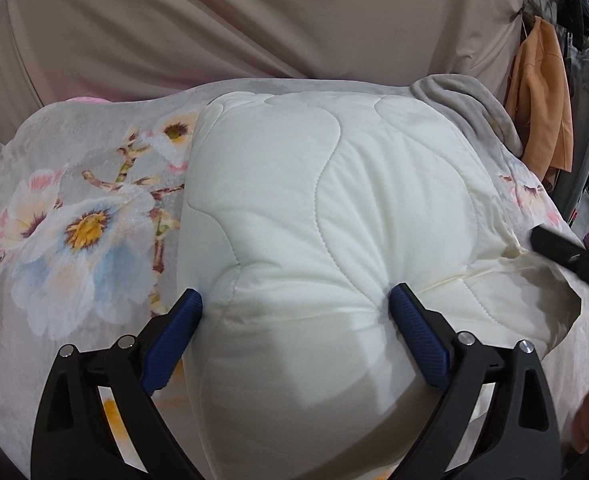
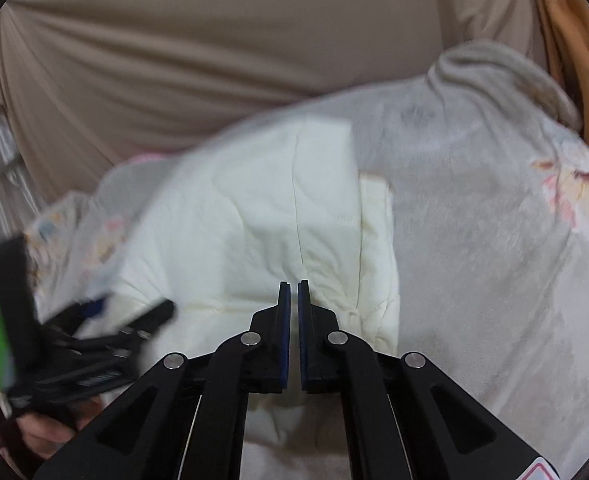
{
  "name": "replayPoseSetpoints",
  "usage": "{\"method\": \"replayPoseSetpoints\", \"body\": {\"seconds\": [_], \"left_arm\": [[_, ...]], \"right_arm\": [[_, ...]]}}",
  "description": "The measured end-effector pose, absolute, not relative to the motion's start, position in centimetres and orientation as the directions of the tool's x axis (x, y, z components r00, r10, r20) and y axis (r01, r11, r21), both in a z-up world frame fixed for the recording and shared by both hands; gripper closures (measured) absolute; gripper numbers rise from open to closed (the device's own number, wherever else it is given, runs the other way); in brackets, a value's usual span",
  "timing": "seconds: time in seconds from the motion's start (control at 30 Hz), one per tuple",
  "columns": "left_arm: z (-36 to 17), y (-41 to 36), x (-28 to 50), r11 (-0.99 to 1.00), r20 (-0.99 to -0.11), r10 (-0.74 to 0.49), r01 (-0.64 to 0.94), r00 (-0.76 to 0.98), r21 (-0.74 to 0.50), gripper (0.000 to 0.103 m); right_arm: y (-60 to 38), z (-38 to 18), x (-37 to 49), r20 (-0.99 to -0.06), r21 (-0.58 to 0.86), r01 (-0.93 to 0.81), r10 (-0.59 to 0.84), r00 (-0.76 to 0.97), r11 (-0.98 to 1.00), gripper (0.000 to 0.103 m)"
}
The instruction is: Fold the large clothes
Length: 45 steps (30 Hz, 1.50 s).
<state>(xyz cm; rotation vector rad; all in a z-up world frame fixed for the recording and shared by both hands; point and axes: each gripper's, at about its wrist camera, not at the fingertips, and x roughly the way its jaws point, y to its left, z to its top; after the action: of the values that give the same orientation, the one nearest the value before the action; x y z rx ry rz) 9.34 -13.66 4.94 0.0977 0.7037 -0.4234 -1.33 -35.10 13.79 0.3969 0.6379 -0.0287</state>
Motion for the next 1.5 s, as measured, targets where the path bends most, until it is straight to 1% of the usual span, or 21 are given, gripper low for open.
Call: {"method": "replayPoseSetpoints", "body": {"seconds": [0.07,0.13,0.2,0.23,0.3,0.37,0.43,0.53,0.6,0.63,0.7,0.73,0.77,0.8,0.87,0.97,1.1,1.2,1.33,1.4,1.5], "left_arm": [[4.9,-13.7,9.3,0.91,-0.645,-0.343,0.411,0.683,-0.049,0.01],[4.9,-13.6,9.4,0.911,-0.644,-0.34,0.409,0.686,-0.045,0.01],[4.9,-13.7,9.3,0.91,-0.645,-0.343,0.413,0.683,-0.046,0.009],[4.9,-13.7,9.2,0.908,-0.645,-0.343,0.416,0.683,-0.042,0.009],[4.7,-14.1,8.9,0.906,-0.647,-0.332,0.423,0.686,-0.016,0.008],[4.6,-14.6,8.6,0.907,-0.64,-0.315,0.421,0.701,0.015,0.008],[4.6,-14.6,8.5,0.911,-0.637,-0.31,0.412,0.706,0.013,0.008],[4.9,-14.1,8.6,0.912,-0.646,-0.322,0.409,0.692,-0.016,0.008],[5.8,-13.1,8.6,0.906,-0.651,-0.362,0.415,0.667,-0.079,0.008],[6.1,-12.8,8.5,0.902,-0.651,-0.381,0.417,0.656,-0.108,0.008],[6.6,-11.7,8.6,0.89,-0.652,-0.428,0.419,0.626,-0.181,0.009],[6.8,-11.2,8.8,0.886,-0.652,-0.442,0.415,0.616,-0.209,0.009],[6.9,-10.8,8.9,0.882,-0.651,-0.454,0.408,0.608,-0.235,0.009],[7.1,-10.3,9.0,0.877,-0.649,-0.47,0.402,0.598,-0.264,0.009],[7.5,-9.6,9.0,0.866,-0.634,-0.493,0.4,0.595,-0.299,0.009],[8.0,-9.2,9.2,0.866,-0.62,-0.495,0.402,0.609,-0.297,0.009],[7.5,-9.5,10.5,0.866,-0.639,-0.494,0.396,0.59,-0.304,0.009],[6.4,-9.7,11.2,0.85,-0.649,-0.523,0.398,0.552,-0.346,0.008],[5.4,-9.7,11.7,0.84,-0.651,-0.539,0.399,0.535,-0.368,0.005],[5.2,-9.3,12.0,0.831,-0.65,-0.553,0.403,0.521,-0.384,0.005],[5.4,-8.7,12.1,0.818,-0.637,-0.573,0.414,0.516,-0.4,0.005]], "right_arm": [[-35.0,14.3,-2.4,-0.579,0.371,0.133,0.117,0.807,0.919,0.097],[-34.6,13.6,-2.7,-0.596,0.401,0.109,0.169,0.785,0.91,0.097],[-33.7,11.5,-2.1,-0.668,0.335,0.146,0.126,0.734,0.931,0.099],[-33.3,10.2,-1.8,-0.701,0.308,0.158,0.111,0.705,0.938,0.103],[-32.9,8.0,-1.4,-0.727,0.289,0.166,0.103,0.679,0.943,0.103],[-32.4,7.6,-1.3,-0.733,0.252,0.165,0.076,0.676,0.954,0.103],[-32.5,7.7,-1.2,-0.736,0.254,0.166,0.079,0.672,0.953,0.103],[-33.4,8.2,-1.6,-0.72,0.339,0.167,0.141,0.679,0.926,0.103],[-34.5,9.7,-2.5,-0.677,0.419,0.163,0.188,0.711,0.893,0.103],[-35.0,10.6,-3.1,-0.646,0.443,0.156,0.194,0.738,0.883,0.1],[-35.9,12.4,-4.2,-0.593,0.467,0.16,0.173,0.787,0.87,0.085],[-36.3,13.0,-4.4,-0.575,0.474,0.168,0.159,0.802,0.864,0.058],[-36.9,13.5,-4.6,-0.564,0.473,0.189,0.13,0.816,0.861,0.033],[-37.3,13.7,-4.5,-0.566,0.46,0.213,0.1,0.819,0.862,0.031],[-38.0,13.7,-3.9,-0.583,0.456,0.226,0.097,0.807,0.861,0.031],[-39.1,13.6,-2.9,-0.579,0.499,0.227,0.127,0.805,0.836,0.031],[-41.0,13.0,-1.3,-0.601,0.523,0.258,0.136,0.788,0.813,0.031],[-41.9,11.8,0.6,-0.617,0.564,0.244,0.205,0.76,0.789,0.031],[-42.3,9.3,2.8,-0.639,0.621,0.234,0.31,0.704,0.748,0.031],[-42.7,8.2,3.4,-0.625,0.665,0.225,0.367,0.689,0.712,0.031],[-44.3,7.5,3.0,-0.552,0.756,0.202,0.441,0.707,0.622,0.032]]}}
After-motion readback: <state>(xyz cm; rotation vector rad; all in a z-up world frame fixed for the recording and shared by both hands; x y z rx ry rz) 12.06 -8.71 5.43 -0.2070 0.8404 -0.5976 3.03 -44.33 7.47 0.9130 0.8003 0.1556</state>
